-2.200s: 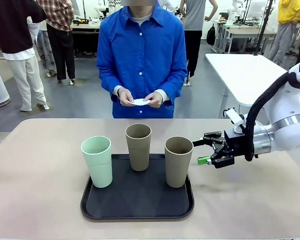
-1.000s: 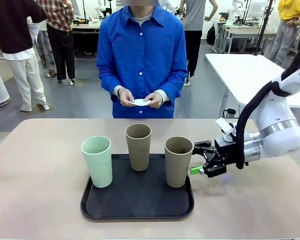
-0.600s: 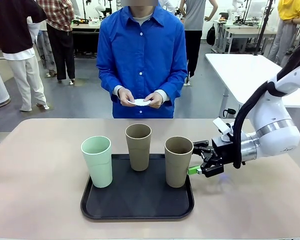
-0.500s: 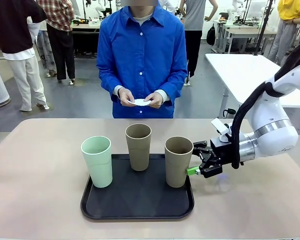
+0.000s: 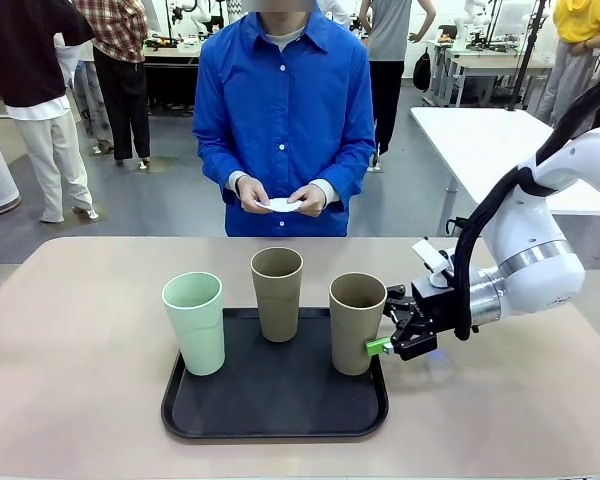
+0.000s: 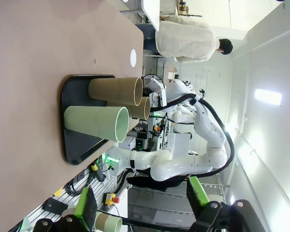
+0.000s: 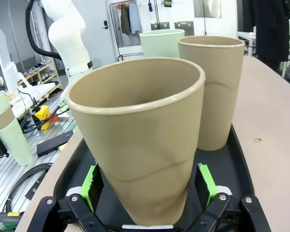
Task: Place coasters on the table and set cups on them.
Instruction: Pick up one Reusable plastic cup and place it on a coaster set by the human.
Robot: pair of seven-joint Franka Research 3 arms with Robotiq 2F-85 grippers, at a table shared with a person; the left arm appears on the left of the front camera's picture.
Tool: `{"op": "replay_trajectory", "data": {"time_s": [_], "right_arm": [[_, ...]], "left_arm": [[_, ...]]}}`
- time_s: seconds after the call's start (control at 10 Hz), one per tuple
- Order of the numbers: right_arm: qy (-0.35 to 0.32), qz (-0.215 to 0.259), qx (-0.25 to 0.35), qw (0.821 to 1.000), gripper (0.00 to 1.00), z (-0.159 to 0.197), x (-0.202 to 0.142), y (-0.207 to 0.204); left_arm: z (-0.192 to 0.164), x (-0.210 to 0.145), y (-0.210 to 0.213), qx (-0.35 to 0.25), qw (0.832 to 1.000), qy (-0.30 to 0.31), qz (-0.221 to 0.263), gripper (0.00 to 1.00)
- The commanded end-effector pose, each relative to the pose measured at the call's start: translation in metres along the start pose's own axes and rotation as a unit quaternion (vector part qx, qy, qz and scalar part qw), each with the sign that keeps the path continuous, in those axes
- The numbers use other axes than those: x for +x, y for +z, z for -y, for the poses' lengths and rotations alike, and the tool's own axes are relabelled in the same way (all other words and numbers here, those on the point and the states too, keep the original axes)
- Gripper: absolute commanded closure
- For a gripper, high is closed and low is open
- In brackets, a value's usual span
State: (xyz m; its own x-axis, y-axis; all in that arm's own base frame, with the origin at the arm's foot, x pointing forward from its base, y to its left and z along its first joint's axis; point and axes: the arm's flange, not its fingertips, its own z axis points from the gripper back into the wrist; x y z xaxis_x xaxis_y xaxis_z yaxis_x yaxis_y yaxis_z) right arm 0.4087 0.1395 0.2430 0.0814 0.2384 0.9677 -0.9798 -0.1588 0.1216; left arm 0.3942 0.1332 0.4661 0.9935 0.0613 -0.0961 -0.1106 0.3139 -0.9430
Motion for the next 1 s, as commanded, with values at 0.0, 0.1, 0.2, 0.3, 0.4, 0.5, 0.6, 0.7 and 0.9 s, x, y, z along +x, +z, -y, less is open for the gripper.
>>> {"op": "replay_trajectory", "data": {"time_s": [0.0, 0.1, 0.2, 0.3, 0.4, 0.5, 0.6, 0.7, 0.9], "right_arm": [[0.008, -0.006, 0.015, 1.000, 0.00, 0.006, -0.002, -0.010], [0.008, -0.006, 0.017, 1.000, 0.00, 0.006, -0.001, -0.013], [0.010, -0.007, 0.016, 1.000, 0.00, 0.007, -0.002, -0.015], [0.023, -0.006, 0.022, 0.999, 0.00, 0.007, -0.001, -0.015], [0.027, -0.002, 0.025, 0.999, 0.31, 0.006, -0.001, -0.014], [0.026, 0.000, 0.025, 0.999, 0.59, 0.006, -0.001, -0.014], [0.025, 0.001, 0.025, 0.999, 0.90, 0.007, -0.002, -0.014], [0.024, 0.000, 0.023, 0.999, 1.00, 0.007, -0.003, -0.011], [-0.005, 0.005, 0.010, 1.000, 1.00, -0.001, 0.011, -0.007]], "left_arm": [[0.001, 0.000, 0.003, -0.003, 1.000, -0.005, -0.001, 0.00], [0.001, 0.000, 0.003, -0.003, 1.000, -0.005, -0.001, 0.00], [0.001, 0.000, 0.003, -0.003, 1.000, -0.005, -0.001, 0.00], [0.001, 0.000, 0.003, -0.003, 1.000, -0.005, -0.001, 0.00], [0.001, 0.000, 0.003, -0.003, 1.000, -0.005, -0.001, 0.00], [0.001, 0.000, 0.003, -0.003, 1.000, -0.005, -0.001, 0.00], [0.001, 0.000, 0.003, -0.003, 1.000, -0.005, -0.001, 0.00], [0.001, 0.000, 0.003, -0.003, 1.000, -0.005, -0.001, 0.00], [0.001, 0.000, 0.003, -0.003, 1.000, -0.005, -0.001, 0.00]]}}
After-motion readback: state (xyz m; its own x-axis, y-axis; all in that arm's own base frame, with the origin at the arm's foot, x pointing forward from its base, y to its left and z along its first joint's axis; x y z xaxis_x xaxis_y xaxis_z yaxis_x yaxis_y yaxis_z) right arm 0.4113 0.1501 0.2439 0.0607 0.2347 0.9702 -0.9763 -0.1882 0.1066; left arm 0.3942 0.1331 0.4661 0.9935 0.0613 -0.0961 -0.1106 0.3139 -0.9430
